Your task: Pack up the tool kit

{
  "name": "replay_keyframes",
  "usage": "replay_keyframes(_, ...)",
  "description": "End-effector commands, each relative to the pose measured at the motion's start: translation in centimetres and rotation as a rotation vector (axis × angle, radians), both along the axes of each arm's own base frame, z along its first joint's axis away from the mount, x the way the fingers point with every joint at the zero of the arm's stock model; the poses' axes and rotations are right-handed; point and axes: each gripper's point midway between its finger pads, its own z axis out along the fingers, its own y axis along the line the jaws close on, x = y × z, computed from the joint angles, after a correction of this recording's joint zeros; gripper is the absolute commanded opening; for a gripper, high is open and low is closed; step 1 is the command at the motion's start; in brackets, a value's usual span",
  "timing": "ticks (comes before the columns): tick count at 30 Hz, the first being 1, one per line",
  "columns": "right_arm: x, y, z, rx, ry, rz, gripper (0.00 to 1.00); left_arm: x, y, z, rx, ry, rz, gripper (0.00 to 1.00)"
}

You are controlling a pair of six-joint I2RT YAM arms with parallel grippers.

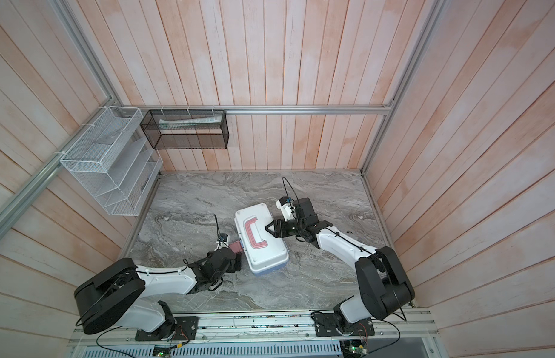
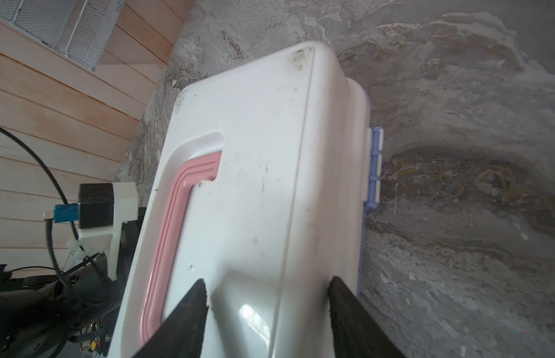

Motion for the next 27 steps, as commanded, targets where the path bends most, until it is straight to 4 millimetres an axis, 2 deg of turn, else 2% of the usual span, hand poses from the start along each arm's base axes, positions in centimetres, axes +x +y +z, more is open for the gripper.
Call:
replay_keyframes(1,-0.6,0.3,0.8,0.029,-0.008,0.019,0.6,-1.5,3.0,-1.5,0.067,0.077,0.109,0.91)
replay_keyframes(5,-0.7,0.3,0.9,0.035,-0.008,0.016,0.6,-0.9,2.9,-0.5,0.06,0.053,0.133,0.91)
replay_keyframes(11,-1.0,0.1,0.6,0.029,-0.003,0.018,0.6,0.8,0.7,2.0,-0.019,-0.014,0.097,0.9)
replay_keyframes(17,-1.9,-0.7,-0.3,0.022,0.019,-0.001,0.6,1.9,-0.6,4.1,-0.179,-0.051,0.076,0.83)
replay_keyframes(27,-3.1,-1.6,-2.0,0.002,0.057,-0.026,0.6,1.9,-3.1,6.1,-0.377,-0.058,-0.012,0.65)
